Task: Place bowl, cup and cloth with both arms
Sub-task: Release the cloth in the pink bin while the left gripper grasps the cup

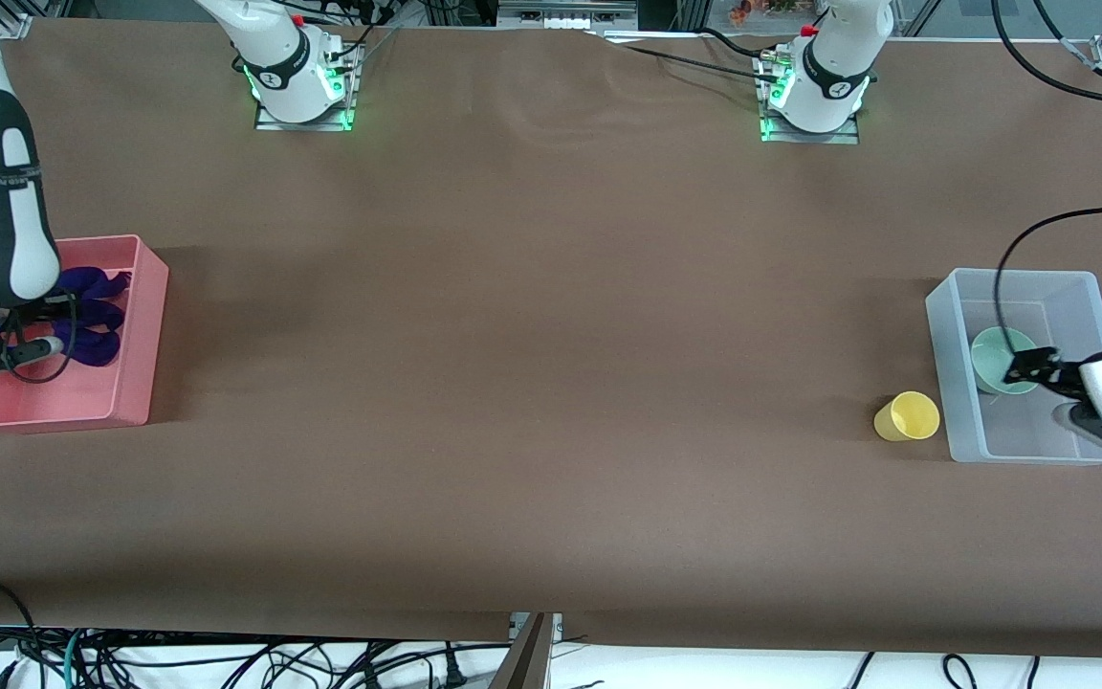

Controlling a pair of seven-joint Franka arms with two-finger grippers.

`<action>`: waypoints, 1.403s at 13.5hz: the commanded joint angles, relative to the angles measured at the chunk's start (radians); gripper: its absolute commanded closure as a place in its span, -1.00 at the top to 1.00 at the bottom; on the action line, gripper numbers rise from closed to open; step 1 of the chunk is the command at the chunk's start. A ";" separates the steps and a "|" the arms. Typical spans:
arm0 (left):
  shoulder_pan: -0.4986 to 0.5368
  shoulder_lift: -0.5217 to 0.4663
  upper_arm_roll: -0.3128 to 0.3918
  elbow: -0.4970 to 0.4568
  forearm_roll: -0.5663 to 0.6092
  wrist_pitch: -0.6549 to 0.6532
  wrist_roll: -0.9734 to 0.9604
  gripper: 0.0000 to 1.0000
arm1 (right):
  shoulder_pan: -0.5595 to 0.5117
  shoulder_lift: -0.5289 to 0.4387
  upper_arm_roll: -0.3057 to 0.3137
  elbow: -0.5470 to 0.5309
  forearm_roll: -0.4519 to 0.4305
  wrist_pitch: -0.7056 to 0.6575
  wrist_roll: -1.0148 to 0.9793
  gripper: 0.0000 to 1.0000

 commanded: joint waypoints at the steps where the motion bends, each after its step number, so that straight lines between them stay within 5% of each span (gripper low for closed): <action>1: -0.067 0.021 -0.014 -0.002 -0.002 0.001 -0.182 -0.19 | -0.003 0.028 0.004 -0.006 0.027 0.031 -0.011 -1.00; 3: -0.099 0.031 -0.011 -0.005 0.007 0.029 -0.297 -0.32 | -0.003 0.042 0.006 -0.006 0.039 0.068 -0.011 -1.00; 4: -0.095 0.041 -0.008 -0.021 0.010 0.071 -0.301 -0.32 | -0.003 0.044 0.006 -0.006 0.049 0.068 -0.013 -0.66; 7: -0.087 0.090 0.001 -0.022 0.051 0.113 -0.298 -0.31 | -0.002 0.038 0.006 0.004 0.062 0.060 -0.013 0.98; 10: -0.087 0.114 0.000 -0.022 0.120 0.121 -0.310 -0.31 | -0.002 -0.042 0.008 0.034 0.062 -0.004 -0.017 0.98; 14: -0.079 0.154 0.003 -0.035 0.119 0.182 -0.310 -0.29 | 0.000 -0.163 0.049 0.160 0.064 -0.273 -0.008 0.98; 19: -0.073 0.156 0.003 -0.041 0.139 0.185 -0.310 -0.17 | 0.001 -0.301 0.248 0.175 0.035 -0.374 0.313 0.98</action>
